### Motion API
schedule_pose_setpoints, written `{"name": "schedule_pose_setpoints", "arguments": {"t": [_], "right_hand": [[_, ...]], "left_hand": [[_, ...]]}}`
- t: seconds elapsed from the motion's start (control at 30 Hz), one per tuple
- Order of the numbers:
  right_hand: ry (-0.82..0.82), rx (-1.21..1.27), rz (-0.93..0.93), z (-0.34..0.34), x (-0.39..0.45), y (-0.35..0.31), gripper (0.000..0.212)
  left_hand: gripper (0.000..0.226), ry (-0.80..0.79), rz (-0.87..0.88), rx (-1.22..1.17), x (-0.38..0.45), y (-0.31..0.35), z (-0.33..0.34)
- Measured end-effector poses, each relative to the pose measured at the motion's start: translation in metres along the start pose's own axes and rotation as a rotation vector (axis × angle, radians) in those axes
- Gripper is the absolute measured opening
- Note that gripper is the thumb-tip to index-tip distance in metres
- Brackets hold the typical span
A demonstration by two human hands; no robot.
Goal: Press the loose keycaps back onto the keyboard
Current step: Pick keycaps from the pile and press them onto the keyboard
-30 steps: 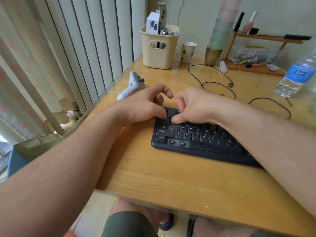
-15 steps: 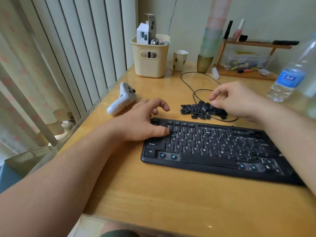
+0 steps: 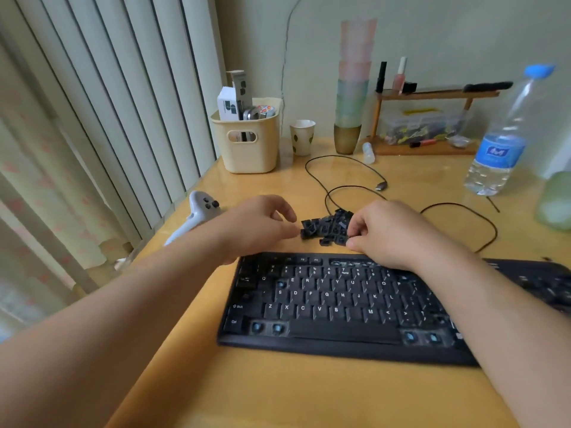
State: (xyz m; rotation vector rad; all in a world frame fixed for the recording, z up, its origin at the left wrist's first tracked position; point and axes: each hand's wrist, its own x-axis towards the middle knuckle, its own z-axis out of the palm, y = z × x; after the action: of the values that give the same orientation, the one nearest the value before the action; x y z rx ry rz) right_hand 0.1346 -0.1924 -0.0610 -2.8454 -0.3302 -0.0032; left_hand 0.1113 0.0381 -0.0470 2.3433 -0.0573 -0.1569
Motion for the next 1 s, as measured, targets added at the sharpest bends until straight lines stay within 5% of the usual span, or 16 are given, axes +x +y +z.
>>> {"name": "schedule_pose_setpoints", "arguments": {"t": [0.1, 0.17, 0.27, 0.33, 0.83, 1.0], "right_hand": [[0.067, 0.124, -0.016, -0.004, -0.004, 0.003, 0.007], [0.072, 0.550, 0.001, -0.008, -0.012, 0.006, 0.002], [-0.164, 1.264, 0.026, -0.014, -0.025, 0.005, 0.013], [-0.280, 1.430, 0.042, -0.015, -0.028, 0.003, 0.026], [-0.413, 1.462, 0.068, -0.011, -0.029, 0.001, 0.023], [-0.242, 1.425, 0.070, -0.012, -0.033, -0.007, 0.020]], "left_hand": [[0.012, 0.082, 0.150, 0.005, 0.003, 0.023, 0.012], [0.018, 0.132, 0.324, 0.037, -0.003, 0.026, 0.018], [0.028, 0.158, 0.520, 0.025, -0.019, 0.022, 0.025], [0.030, 0.187, 0.552, -0.022, -0.027, 0.018, 0.028], [0.014, 0.227, 0.565, -0.156, -0.030, 0.013, 0.028], [0.014, 0.277, 0.550, -0.096, -0.030, 0.012, 0.029]]}}
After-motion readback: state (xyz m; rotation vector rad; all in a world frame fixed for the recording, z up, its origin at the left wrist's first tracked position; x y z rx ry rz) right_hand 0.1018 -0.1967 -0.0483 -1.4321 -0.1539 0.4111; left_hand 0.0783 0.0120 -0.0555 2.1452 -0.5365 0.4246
